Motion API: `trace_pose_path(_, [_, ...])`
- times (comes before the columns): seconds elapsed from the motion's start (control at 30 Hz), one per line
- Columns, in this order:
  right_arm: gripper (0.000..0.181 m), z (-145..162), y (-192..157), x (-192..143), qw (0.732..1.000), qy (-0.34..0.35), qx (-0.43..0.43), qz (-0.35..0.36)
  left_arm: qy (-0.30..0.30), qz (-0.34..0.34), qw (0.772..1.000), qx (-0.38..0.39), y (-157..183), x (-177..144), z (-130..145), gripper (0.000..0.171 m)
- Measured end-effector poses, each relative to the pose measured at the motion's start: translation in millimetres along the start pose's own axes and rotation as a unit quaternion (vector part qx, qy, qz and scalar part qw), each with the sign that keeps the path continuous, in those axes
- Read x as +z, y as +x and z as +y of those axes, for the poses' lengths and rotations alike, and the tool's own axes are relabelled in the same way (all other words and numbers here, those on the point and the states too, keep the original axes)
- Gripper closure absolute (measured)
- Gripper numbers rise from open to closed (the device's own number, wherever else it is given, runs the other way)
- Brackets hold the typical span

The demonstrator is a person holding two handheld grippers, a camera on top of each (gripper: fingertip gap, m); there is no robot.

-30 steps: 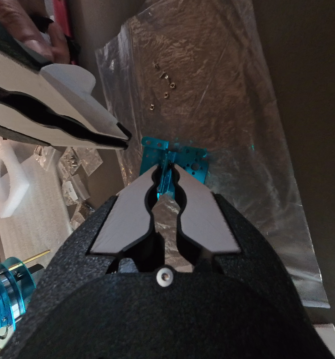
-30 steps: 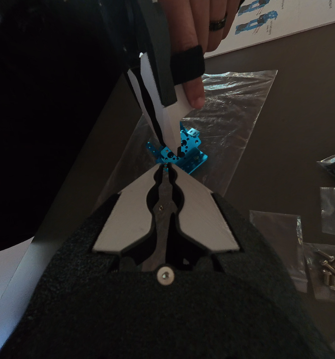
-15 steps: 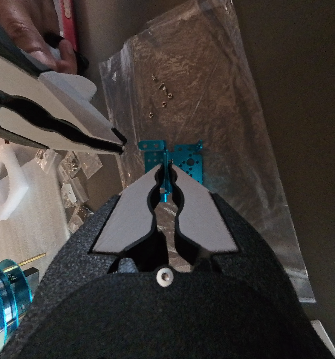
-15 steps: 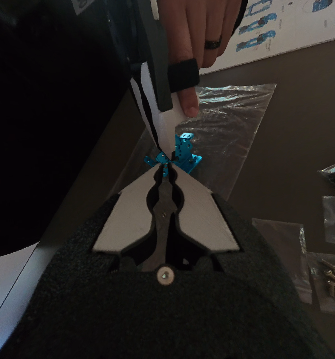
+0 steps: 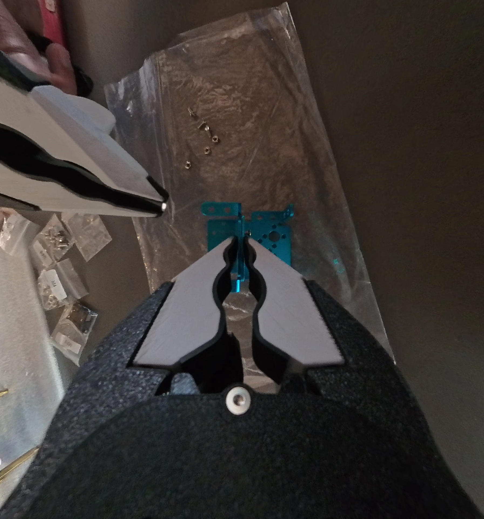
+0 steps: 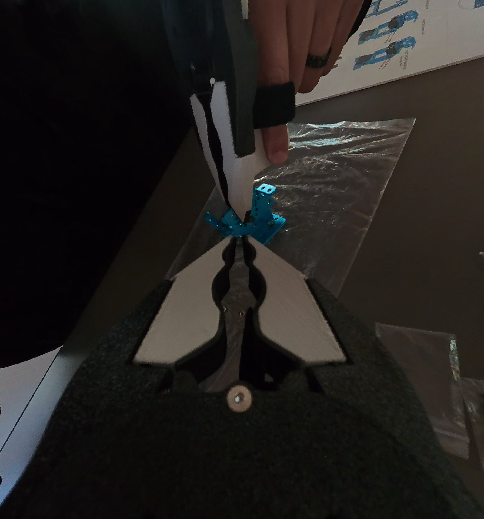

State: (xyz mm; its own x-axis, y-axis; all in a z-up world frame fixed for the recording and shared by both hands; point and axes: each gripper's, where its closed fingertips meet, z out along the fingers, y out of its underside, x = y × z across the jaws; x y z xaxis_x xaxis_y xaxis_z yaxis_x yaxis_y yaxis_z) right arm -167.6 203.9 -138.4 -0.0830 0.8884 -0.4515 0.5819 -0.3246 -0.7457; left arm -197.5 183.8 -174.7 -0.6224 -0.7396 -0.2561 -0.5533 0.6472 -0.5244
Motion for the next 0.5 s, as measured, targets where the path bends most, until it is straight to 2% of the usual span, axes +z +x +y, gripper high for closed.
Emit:
trace_pose_path(0.23, [0.177, 1.7, -0.7, 3.6, 1.0, -0.003, 0.005, -0.006, -0.011, -0.015, 1.0, 0.018, -0.1, 0.3, 0.2, 0.167])
trace_pose_path(0.37, [0.178, -12.6, -1.7, -0.8, 0.999, 0.017, -0.036, 0.035, -0.008, -0.034, 0.998, -0.049, -18.3, -4.8, 3.5, 0.168])
trace_pose_path(0.43, [0.178, -29.3, -6.1, -9.9, 0.993, 0.045, -0.076, 0.074, 0.011, -0.04, 0.994, -0.098, -27.1, -9.3, 2.8, 0.168])
trace_pose_path(0.5, [0.178, -34.5, -15.3, -12.1, 0.987, 0.043, -0.114, 0.107, 0.033, -0.049, 0.987, -0.15, -36.8, -14.4, 2.4, 0.168])
